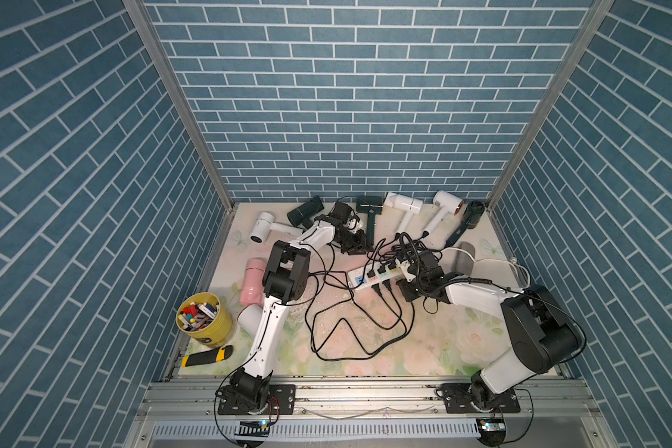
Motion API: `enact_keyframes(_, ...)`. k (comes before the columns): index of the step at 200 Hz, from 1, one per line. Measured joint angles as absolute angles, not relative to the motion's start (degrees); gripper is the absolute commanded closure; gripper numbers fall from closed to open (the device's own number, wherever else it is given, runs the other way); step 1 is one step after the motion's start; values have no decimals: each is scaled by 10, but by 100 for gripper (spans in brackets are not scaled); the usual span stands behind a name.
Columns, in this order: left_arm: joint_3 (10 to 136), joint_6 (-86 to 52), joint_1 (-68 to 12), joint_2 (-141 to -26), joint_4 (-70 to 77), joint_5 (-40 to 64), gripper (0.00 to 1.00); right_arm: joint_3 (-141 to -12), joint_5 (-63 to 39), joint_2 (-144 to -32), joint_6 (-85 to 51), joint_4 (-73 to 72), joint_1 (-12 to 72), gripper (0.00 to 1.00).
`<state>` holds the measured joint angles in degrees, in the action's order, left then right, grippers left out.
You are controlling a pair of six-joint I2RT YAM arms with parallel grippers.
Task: Charge the blow dryers
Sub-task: Insert the plug into the socket.
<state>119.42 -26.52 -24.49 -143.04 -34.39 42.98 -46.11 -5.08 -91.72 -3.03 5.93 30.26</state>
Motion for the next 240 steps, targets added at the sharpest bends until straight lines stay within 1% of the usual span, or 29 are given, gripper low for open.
enact_keyframes(59,1271,-246,-259,-1489,-381,469,59,-479,-65,-938,-25,69,299,100)
enact_keyframes(136,1281,-235,-264,-1498,-383,485,59,-481,-63,-945,-25,71,282,100)
enact_keyframes(240,1310,-212,-278,-1517,-392,503,59,-472,-91,-945,-14,53,281,100)
